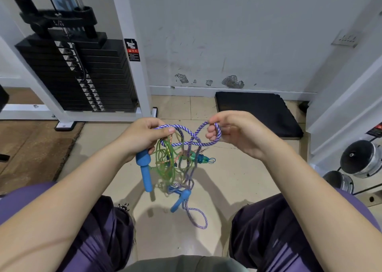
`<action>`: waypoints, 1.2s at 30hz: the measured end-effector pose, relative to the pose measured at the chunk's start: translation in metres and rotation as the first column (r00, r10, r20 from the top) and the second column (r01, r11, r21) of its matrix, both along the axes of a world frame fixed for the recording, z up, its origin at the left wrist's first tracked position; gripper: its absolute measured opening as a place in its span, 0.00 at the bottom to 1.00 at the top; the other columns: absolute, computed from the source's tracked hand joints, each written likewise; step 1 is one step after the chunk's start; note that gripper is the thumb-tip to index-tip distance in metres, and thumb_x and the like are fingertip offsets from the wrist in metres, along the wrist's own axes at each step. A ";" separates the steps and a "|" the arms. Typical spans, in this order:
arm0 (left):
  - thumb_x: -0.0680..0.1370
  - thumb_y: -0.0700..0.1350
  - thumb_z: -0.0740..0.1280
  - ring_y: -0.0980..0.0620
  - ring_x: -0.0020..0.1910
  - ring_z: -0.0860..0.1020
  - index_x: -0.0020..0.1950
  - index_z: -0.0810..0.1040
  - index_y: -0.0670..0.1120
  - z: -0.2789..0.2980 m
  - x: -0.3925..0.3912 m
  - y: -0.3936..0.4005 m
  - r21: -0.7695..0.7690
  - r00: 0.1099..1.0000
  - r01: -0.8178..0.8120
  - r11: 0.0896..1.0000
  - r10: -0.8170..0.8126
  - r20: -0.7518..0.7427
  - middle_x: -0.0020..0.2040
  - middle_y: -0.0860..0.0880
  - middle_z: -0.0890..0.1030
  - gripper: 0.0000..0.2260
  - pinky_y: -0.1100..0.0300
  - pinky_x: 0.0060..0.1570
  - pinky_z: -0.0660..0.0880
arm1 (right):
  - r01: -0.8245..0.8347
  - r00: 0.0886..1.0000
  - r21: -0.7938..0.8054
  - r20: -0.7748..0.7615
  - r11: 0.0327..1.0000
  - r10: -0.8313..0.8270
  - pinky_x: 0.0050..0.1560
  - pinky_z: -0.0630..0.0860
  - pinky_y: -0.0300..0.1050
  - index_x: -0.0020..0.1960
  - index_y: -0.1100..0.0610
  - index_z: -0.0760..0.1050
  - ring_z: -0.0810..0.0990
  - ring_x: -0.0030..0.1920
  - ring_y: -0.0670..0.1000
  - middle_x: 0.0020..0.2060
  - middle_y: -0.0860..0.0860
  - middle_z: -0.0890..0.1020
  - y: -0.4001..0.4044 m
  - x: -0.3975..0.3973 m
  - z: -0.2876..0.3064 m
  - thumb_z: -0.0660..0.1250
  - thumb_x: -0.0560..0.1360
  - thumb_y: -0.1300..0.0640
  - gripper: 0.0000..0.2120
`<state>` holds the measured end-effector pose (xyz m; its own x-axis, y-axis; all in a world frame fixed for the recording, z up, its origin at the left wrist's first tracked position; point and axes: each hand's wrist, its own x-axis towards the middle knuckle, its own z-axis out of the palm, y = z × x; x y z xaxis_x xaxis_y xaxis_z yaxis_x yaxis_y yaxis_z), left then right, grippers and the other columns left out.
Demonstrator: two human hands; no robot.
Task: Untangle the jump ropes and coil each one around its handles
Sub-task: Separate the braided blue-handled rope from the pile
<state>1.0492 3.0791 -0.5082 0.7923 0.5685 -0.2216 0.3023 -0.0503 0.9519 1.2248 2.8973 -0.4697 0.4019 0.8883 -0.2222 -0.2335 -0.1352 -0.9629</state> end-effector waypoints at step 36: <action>0.69 0.53 0.78 0.53 0.24 0.64 0.40 0.85 0.45 0.002 -0.015 0.006 0.157 0.983 0.024 0.987 0.005 -0.184 0.30 0.49 0.74 0.12 0.64 0.23 0.62 | -0.141 0.990 -0.119 0.009 0.983 0.143 0.35 0.72 0.42 0.47 0.65 0.75 0.69 0.31 0.52 0.32 0.56 0.71 0.003 0.000 -0.010 0.56 0.81 0.64 0.10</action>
<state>1.0345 3.0848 -0.5064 0.7519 0.6007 -0.2716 0.4699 -0.1994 0.8599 1.2253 2.9000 -0.4793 0.2780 0.9048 -0.3226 -0.1868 -0.2785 -0.9421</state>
